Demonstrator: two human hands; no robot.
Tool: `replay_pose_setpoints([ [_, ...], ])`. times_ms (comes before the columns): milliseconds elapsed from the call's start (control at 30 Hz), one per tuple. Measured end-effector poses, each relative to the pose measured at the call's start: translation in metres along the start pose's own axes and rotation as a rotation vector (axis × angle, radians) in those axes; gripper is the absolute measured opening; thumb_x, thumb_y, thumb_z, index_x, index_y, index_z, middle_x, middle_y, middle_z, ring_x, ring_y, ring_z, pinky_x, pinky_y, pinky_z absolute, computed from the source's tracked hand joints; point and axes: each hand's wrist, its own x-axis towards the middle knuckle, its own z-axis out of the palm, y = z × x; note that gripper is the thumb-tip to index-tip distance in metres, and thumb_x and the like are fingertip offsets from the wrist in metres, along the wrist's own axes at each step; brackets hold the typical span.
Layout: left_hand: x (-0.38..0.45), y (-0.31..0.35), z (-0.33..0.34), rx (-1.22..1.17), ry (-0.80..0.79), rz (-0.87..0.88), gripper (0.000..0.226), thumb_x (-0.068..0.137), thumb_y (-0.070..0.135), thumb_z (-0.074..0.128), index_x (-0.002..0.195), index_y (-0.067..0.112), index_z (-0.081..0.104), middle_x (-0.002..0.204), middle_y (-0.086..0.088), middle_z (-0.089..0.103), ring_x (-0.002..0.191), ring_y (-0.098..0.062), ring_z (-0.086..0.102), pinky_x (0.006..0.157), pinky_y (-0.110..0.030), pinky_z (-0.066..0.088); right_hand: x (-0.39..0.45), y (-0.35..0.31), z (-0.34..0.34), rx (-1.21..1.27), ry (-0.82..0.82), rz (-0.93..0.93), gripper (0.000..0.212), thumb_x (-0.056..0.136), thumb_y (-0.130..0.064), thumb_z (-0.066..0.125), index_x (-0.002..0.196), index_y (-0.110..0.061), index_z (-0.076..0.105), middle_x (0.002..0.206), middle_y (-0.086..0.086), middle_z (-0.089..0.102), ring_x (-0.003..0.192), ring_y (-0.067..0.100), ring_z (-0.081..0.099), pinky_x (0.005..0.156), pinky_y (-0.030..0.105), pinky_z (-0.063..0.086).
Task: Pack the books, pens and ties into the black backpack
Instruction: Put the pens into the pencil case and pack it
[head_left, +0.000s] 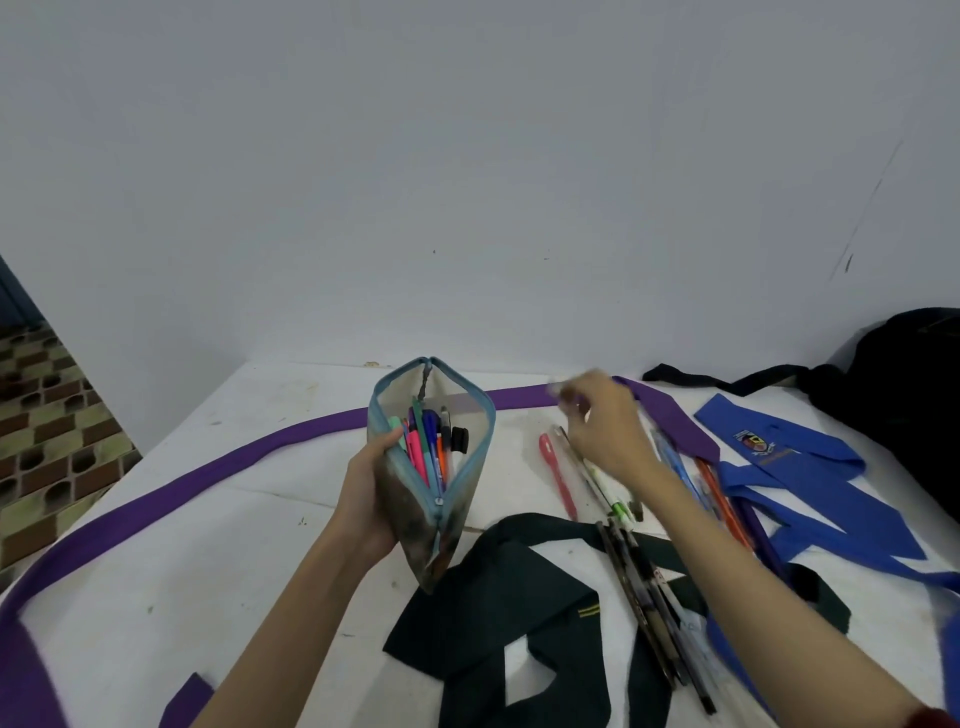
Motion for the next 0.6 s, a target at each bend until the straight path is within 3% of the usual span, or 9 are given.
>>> replay_pose_setpoints([
  [100, -0.002, -0.004, 0.015, 0.007, -0.043, -0.031, 0.039, 0.089, 0.044, 0.048, 0.11, 0.013, 0.057, 0.097, -0.013, 0.061, 0.09, -0.027, 0.059, 0.071, -0.037, 0.049, 0.009, -0.036, -0.046, 0.517, 0.175, 0.099, 0.013, 0.086, 0.003, 0.059, 0.086, -0.008, 0.064, 0.083, 0.011, 0.067, 0.069, 0.022, 0.067, 0.065, 0.027, 0.054],
  [200, -0.005, -0.012, 0.032, 0.014, -0.101, -0.06, 0.037, 0.089, 0.045, 0.047, 0.108, 0.015, 0.058, 0.098, -0.014, 0.063, 0.09, -0.027, 0.059, 0.072, -0.036, 0.048, 0.003, -0.065, -0.073, 0.758, -0.058, 0.025, 0.018, 0.08, 0.011, 0.062, 0.078, -0.007, 0.066, 0.077, 0.008, 0.068, 0.066, 0.02, 0.068, 0.061, 0.023, 0.052],
  [233, -0.007, -0.015, 0.037, 0.009, -0.118, -0.079, 0.038, 0.088, 0.045, 0.048, 0.109, 0.015, 0.058, 0.098, -0.014, 0.063, 0.09, -0.027, 0.059, 0.072, -0.035, 0.048, 0.0, -0.071, -0.073, 0.686, -0.154, -0.01, 0.018, 0.078, 0.011, 0.064, 0.079, -0.007, 0.069, 0.079, 0.004, 0.069, 0.07, 0.016, 0.068, 0.064, 0.021, 0.053],
  [300, -0.01, -0.022, 0.046, -0.008, -0.145, -0.126, 0.041, 0.087, 0.046, 0.048, 0.11, 0.013, 0.058, 0.098, -0.015, 0.062, 0.09, -0.027, 0.058, 0.071, -0.035, 0.046, -0.006, -0.071, -0.061, 0.285, -0.272, -0.152, 0.021, 0.077, 0.009, 0.066, 0.086, -0.009, 0.075, 0.09, -0.001, 0.07, 0.084, 0.013, 0.067, 0.075, 0.023, 0.054],
  [400, -0.011, -0.029, 0.057, -0.002, -0.139, -0.131, 0.046, 0.085, 0.046, 0.051, 0.115, 0.011, 0.058, 0.1, -0.016, 0.06, 0.091, -0.028, 0.057, 0.07, -0.034, 0.045, -0.011, -0.064, -0.036, -0.239, -0.476, -0.288, 0.041, 0.081, 0.008, 0.055, 0.109, -0.017, 0.073, 0.117, 0.001, 0.065, 0.104, 0.019, 0.06, 0.088, 0.03, 0.05],
  [500, -0.011, -0.029, 0.06, -0.028, -0.14, -0.127, 0.045, 0.087, 0.043, 0.051, 0.115, 0.009, 0.057, 0.1, -0.016, 0.059, 0.091, -0.029, 0.056, 0.069, -0.036, 0.046, -0.015, -0.06, -0.031, -0.19, -0.507, -0.238, 0.047, 0.085, 0.006, 0.047, 0.119, -0.02, 0.066, 0.122, 0.003, 0.063, 0.099, 0.022, 0.061, 0.083, 0.031, 0.052],
  [600, -0.007, -0.027, 0.051, -0.034, -0.152, -0.141, 0.041, 0.085, 0.045, 0.05, 0.112, 0.014, 0.057, 0.103, -0.016, 0.06, 0.094, -0.03, 0.057, 0.071, -0.036, 0.045, -0.009, -0.055, -0.044, 0.079, -0.314, -0.12, 0.032, 0.088, 0.0, 0.052, 0.11, -0.015, 0.07, 0.107, 0.001, 0.067, 0.08, 0.015, 0.063, 0.07, 0.017, 0.052],
])
